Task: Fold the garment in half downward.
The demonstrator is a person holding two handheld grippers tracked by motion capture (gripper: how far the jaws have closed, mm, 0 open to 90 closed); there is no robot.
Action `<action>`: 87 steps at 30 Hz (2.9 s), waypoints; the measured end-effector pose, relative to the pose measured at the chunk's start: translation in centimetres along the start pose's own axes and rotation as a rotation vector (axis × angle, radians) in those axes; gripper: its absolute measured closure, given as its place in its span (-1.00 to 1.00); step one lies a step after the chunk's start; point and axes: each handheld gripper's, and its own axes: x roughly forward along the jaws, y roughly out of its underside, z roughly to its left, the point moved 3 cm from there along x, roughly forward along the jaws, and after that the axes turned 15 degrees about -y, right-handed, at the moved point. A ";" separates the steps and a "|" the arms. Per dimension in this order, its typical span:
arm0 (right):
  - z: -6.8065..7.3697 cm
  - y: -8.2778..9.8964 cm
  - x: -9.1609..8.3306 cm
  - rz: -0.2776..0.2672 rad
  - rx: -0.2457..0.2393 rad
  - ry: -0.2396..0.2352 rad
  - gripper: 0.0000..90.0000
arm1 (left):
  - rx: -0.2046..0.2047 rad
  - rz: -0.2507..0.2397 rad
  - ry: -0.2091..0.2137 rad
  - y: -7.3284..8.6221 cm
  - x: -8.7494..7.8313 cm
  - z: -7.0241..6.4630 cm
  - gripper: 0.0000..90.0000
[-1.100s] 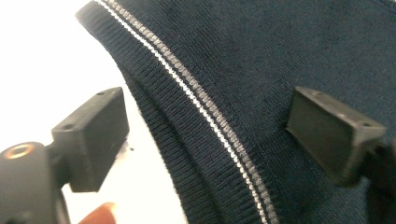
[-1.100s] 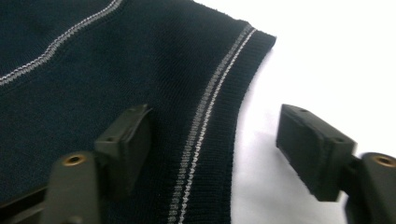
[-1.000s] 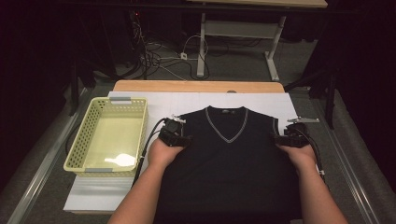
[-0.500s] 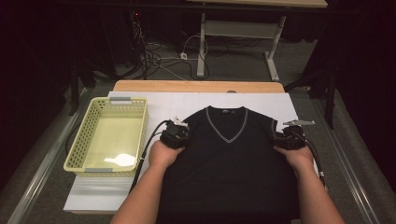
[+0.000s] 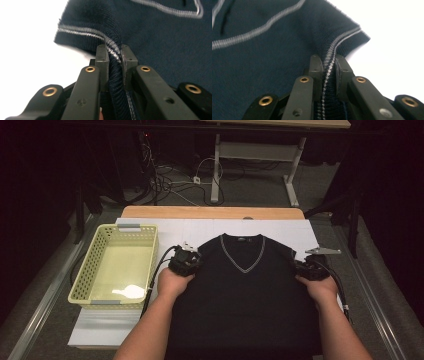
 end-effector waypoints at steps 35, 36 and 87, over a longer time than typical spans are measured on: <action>-0.2 -3.5 -1.9 -0.124 -0.059 0.038 0.79 | 0.018 -0.068 -0.089 -3.1 -1.9 1.7 0.71; -0.1 -3.4 -2.0 -0.121 -0.061 0.039 0.79 | 0.011 -0.078 -0.093 -3.2 -2.2 1.8 0.71; 11.7 15.2 -13.6 -0.178 -0.152 -0.067 0.73 | 0.138 -0.157 0.171 15.7 -14.8 -7.9 0.67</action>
